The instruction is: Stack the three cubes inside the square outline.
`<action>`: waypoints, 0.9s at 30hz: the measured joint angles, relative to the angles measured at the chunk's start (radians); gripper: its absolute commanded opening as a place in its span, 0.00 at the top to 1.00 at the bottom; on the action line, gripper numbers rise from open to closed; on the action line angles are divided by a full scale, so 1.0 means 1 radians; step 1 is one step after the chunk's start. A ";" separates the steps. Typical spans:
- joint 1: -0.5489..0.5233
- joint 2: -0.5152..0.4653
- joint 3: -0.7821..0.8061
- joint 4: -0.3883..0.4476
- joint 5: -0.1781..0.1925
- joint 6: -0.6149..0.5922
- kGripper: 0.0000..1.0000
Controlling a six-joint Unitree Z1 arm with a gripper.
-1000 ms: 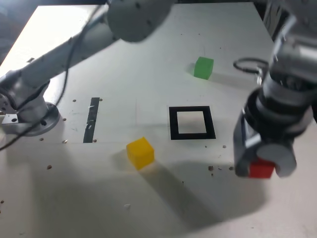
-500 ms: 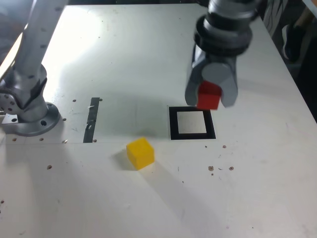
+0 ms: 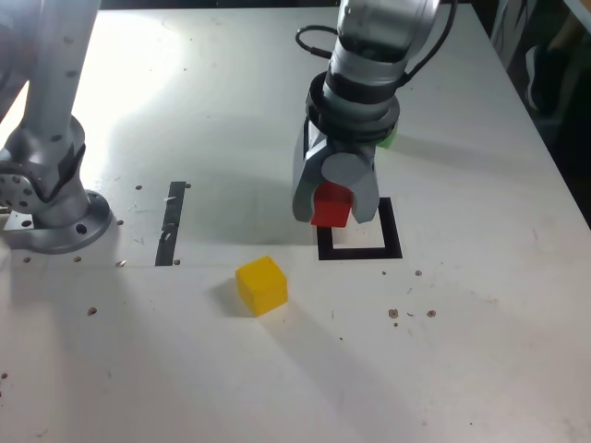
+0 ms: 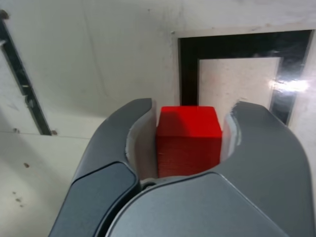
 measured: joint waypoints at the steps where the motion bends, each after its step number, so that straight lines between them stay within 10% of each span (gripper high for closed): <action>1: -0.002 -0.003 0.017 -0.015 0.000 -0.009 0.85; 27: 0.020 -0.023 0.127 -0.206 0.030 -0.044 0.85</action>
